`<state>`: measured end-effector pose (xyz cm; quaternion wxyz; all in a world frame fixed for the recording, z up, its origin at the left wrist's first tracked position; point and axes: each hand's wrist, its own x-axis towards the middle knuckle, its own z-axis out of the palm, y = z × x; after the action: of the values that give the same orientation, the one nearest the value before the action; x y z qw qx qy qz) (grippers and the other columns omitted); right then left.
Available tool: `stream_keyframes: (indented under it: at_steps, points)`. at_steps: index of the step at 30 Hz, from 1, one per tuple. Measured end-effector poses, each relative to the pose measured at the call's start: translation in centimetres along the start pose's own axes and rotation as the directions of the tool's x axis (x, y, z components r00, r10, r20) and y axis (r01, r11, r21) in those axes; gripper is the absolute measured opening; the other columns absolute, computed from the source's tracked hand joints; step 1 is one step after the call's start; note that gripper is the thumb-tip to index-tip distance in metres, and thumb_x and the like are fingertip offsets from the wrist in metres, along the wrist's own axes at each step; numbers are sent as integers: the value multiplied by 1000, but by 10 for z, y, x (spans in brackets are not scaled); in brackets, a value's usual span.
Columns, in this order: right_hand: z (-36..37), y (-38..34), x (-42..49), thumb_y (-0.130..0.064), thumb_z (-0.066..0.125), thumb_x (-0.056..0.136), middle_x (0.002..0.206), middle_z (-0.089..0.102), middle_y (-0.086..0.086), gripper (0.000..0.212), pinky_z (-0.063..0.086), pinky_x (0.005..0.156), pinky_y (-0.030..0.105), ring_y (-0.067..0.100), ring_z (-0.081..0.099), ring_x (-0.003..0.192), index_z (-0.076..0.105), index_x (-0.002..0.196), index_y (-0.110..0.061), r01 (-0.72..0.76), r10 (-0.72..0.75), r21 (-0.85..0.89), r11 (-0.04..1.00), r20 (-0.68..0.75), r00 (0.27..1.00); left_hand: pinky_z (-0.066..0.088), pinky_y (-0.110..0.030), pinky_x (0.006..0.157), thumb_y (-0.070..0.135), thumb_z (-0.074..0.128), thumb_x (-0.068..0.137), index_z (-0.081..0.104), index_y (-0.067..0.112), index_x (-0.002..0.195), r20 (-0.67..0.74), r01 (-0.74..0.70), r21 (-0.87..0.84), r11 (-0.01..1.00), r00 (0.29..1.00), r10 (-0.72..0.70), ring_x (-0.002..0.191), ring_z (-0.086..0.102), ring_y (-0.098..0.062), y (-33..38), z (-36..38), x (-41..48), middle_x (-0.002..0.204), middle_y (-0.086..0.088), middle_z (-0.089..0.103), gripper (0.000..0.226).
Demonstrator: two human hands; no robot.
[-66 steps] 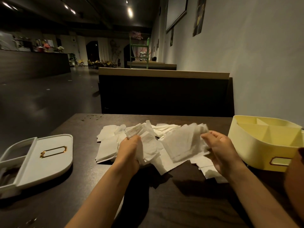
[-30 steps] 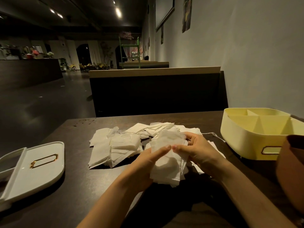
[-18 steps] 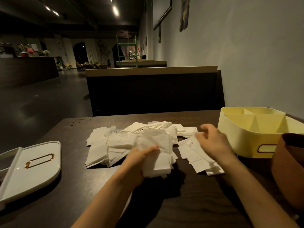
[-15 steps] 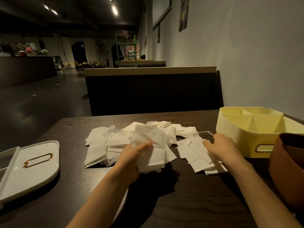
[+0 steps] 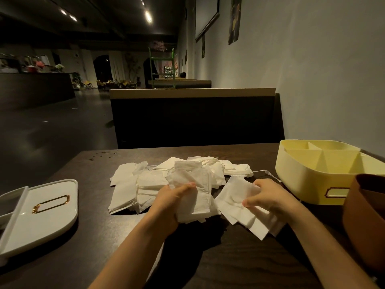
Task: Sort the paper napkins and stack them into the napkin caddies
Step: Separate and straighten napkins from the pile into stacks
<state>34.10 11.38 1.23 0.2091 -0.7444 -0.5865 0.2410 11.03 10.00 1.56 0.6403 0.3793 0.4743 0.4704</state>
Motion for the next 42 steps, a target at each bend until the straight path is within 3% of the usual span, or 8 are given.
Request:
stream_keyframes:
  at_steps: [4, 9, 18, 21, 25, 31, 36, 42]
  points:
    - [1, -8, -6, -11, 77, 70, 96, 59, 3, 34, 51, 72, 28, 17, 58, 90, 55, 94, -16, 65, -70, 105, 992, 48, 996, 49, -23, 44, 14, 67, 84, 59, 7, 102, -4, 0, 9, 1000, 1000, 0, 70, 59, -22, -1, 1, 1, 86, -12, 62, 21]
    - [-19, -6, -16, -4, 72, 75, 101, 64, 11, 31, 53, 86, 46, 28, 62, 94, 60, 101, -16, 110, -142, 503, 857, 25, 990, 51, -31, 49, 18, 64, 85, 52, 8, 113, -44, 39, -19, 999, 998, -40, 85, 59, -29, -1, 1, 2, 109, -19, 58, 32]
    - [-22, -28, -39, -12, 60, 75, 89, 72, 9, 35, 59, 60, 33, 22, 69, 75, 61, 110, -11, 2, -327, 930, 366, 127, 936, 50, -29, 44, 18, 56, 91, 48, 8, 114, 24, 130, -104, 986, 991, -128, 74, 60, -25, -1, 8, -8, 95, -15, 55, 27]
    - [-1, -43, -40, -9, 62, 78, 99, 70, 15, 37, 59, 60, 36, 28, 67, 82, 58, 115, -7, -29, -276, 913, 406, 153, 949, 52, -26, 44, 14, 51, 92, 58, 7, 99, 123, 137, -132, 982, 985, -121, 53, 63, -17, -2, 18, -15, 79, -11, 60, 12]
    - [17, -53, -39, -8, 62, 86, 108, 60, 9, 37, 58, 63, 34, 25, 63, 90, 47, 117, -22, 23, -203, 872, 489, 88, 975, 54, -36, 71, 21, 46, 94, 67, 10, 93, 236, 85, -168, 982, 971, -43, 70, 67, -23, -5, 24, -14, 79, -10, 73, 24]
    - [22, -55, -42, -21, 55, 93, 104, 53, -5, 26, 55, 62, 25, 17, 59, 92, 44, 113, -33, 185, -218, 760, 624, -58, 974, 54, -38, 78, 52, 41, 91, 66, 14, 107, 257, 118, -180, 977, 964, -69, 91, 67, -28, -3, 23, -14, 101, -14, 71, 48]
    - [21, -55, -45, -23, 53, 94, 96, 61, 2, 3, 54, 58, 23, 15, 62, 80, 53, 94, -26, 252, -182, 743, 620, -176, 967, 55, -33, 68, 57, 39, 89, 67, 14, 94, 271, 139, -188, 972, 959, -84, 77, 69, -24, -2, 25, -20, 80, -10, 74, 52]
    - [23, -56, -44, -21, 55, 93, 87, 65, -1, 11, 53, 59, 15, 10, 61, 78, 62, 84, -20, 265, -144, 721, 640, -225, 964, 57, -31, 64, 45, 44, 93, 68, 11, 89, 264, 155, -193, 969, 959, -101, 67, 71, -23, -2, 28, -22, 74, -9, 73, 42]
